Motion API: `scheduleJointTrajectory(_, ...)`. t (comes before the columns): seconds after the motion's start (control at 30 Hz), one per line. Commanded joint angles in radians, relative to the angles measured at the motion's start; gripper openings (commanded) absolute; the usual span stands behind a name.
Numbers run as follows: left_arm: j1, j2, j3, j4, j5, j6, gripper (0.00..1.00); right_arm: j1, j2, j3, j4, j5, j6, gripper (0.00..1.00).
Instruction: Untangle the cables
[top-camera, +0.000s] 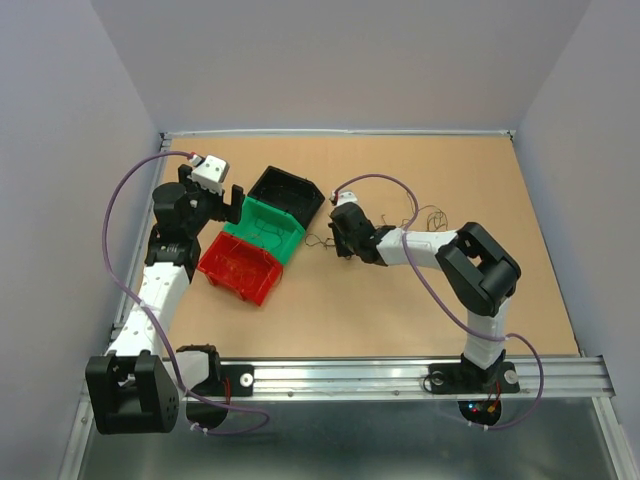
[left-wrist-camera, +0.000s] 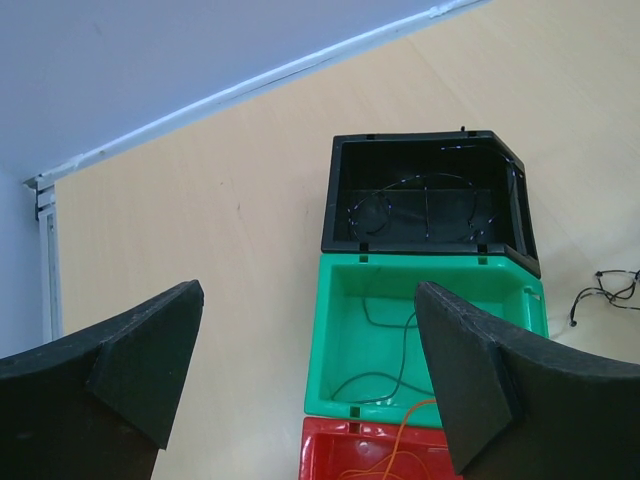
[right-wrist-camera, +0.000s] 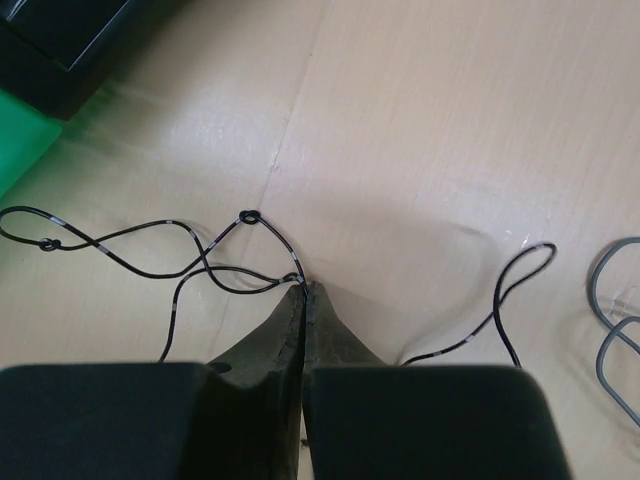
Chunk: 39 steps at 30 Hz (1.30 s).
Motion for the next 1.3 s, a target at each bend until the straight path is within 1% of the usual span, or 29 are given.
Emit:
scheduleJointTrajectory(0.0,-0.003,0.004,-0.007,0.06,0.014,0.001,0.99,0.008,-0.036,0.039,-0.02,0.001,-0.05,0.01)
scheduleJointTrajectory(0.17,-0.003,0.004,-0.008,0.061,0.005,0.004,0.99,0.008,-0.117,0.099,-0.02,-0.023,-0.115,0.0)
scheduleJointTrajectory(0.27,-0.003,0.0,-0.01,0.063,-0.005,0.004,0.99,0.008,-0.119,0.157,-0.022,-0.019,-0.147,0.01)
scheduleJointTrajectory(0.33,-0.003,-0.002,-0.011,0.066,-0.006,0.001,0.99,0.01,-0.108,0.228,-0.022,-0.008,-0.156,0.0)
scheduleJointTrajectory(0.37,-0.003,0.0,-0.013,0.067,-0.009,0.003,0.99,0.008,-0.088,0.252,-0.022,0.0,-0.158,0.0)
scheduleJointTrajectory(0.4,-0.003,0.0,-0.012,0.069,-0.012,0.001,0.99,0.008,-0.075,0.318,-0.024,0.048,-0.152,0.01)
scheduleJointTrajectory(0.43,-0.003,0.001,-0.01,0.069,-0.015,0.003,0.99,0.01,-0.035,0.349,-0.024,0.067,-0.149,0.01)
scheduleJointTrajectory(0.57,-0.003,0.006,-0.011,0.072,-0.022,0.003,0.99,0.008,0.072,0.513,-0.025,0.109,-0.153,0.0)
scheduleJointTrajectory(0.67,-0.003,0.007,-0.012,0.072,-0.025,0.001,0.99,0.01,0.137,0.636,-0.033,0.084,-0.156,0.0)
scheduleJointTrajectory(0.7,-0.003,0.007,-0.011,0.072,-0.023,0.0,0.99,0.008,0.178,0.665,-0.039,0.063,-0.153,0.01)
scheduleJointTrajectory(0.77,-0.003,0.009,-0.011,0.073,-0.025,0.0,0.99,0.008,0.212,0.734,-0.043,-0.008,-0.135,0.01)
scheduleJointTrajectory(0.87,-0.003,0.006,-0.011,0.073,-0.026,0.001,0.99,0.008,0.274,0.808,-0.043,-0.068,-0.106,0.01)
scheduleJointTrajectory(1.13,-0.003,0.003,-0.013,0.072,-0.032,-0.002,0.99,0.008,0.422,0.898,-0.042,-0.118,-0.018,0.0)
scheduleJointTrajectory(1.27,-0.003,0.004,-0.01,0.07,-0.032,-0.003,0.99,0.006,0.459,0.877,-0.042,-0.134,0.005,0.01)
